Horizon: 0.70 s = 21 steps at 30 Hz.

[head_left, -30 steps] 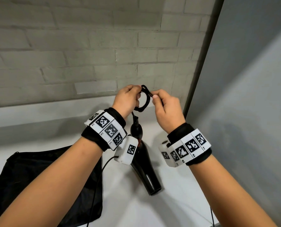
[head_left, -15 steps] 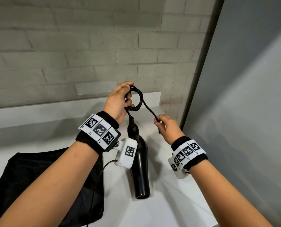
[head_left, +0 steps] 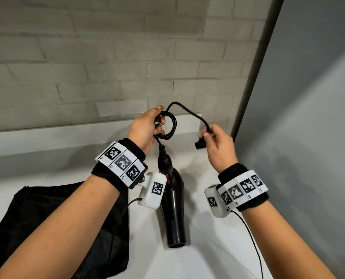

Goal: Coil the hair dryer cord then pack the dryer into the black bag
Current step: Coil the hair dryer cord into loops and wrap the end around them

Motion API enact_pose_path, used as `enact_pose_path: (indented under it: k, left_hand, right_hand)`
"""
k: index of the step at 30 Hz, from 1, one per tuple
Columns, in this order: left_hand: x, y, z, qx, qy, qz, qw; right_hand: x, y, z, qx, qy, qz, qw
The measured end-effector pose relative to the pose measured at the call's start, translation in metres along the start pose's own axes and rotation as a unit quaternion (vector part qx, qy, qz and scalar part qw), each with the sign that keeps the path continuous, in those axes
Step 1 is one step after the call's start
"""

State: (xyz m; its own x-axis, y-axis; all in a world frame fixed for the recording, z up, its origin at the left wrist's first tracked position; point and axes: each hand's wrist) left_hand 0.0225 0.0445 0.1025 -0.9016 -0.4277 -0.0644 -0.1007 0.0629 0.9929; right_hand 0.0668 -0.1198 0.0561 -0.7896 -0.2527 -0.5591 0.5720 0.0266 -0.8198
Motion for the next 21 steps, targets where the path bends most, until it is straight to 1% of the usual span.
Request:
enact_pose_path:
  k: [3,6,8,10,13,15,18,21]
  left_hand:
    - [0.003,0.003,-0.005,-0.026,0.005,-0.033,0.999]
    - [0.004,0.003,-0.009,-0.047,0.005,-0.061,0.997]
    - [0.003,0.003,-0.01,-0.052,-0.001,-0.058,0.997]
    - [0.003,0.002,-0.01,-0.058,-0.016,-0.061,0.996]
    - [0.002,0.002,-0.008,-0.068,-0.042,-0.056,0.995]
    - [0.002,0.002,-0.007,-0.065,-0.038,-0.046,0.996]
    - [0.003,0.002,-0.007,-0.022,-0.021,-0.039,0.999]
    - [0.005,0.001,-0.01,-0.002,-0.028,-0.035,0.999]
  right_hand:
    - [-0.006,-0.032,-0.006,-0.035,-0.011,0.065,0.997]
    - [-0.005,-0.051,-0.01,0.019,-0.047,0.134,0.99]
    - [-0.002,-0.056,-0.011,0.062,-0.065,0.178,0.98]
    - [0.0,-0.055,-0.011,0.079,-0.08,0.202,0.973]
    - [0.003,-0.054,-0.009,0.06,-0.077,0.203,0.974]
    - [0.003,-0.053,-0.007,0.022,-0.05,0.176,0.983]
    - [0.001,-0.054,-0.008,-0.038,-0.012,0.128,0.991]
    - [0.001,-0.053,-0.015,-0.063,-0.022,0.116,0.991]
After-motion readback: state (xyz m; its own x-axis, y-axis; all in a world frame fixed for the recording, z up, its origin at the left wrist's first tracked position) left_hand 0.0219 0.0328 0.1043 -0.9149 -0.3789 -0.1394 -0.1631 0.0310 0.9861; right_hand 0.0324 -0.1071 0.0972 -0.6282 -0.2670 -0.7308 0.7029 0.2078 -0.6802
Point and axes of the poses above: each hand's wrist, its own x-axis away from the middle knuckle, its own z-axis out of the back of the hand, y = z × x, and after that the axes turned 12 degrees about -x, right-handed
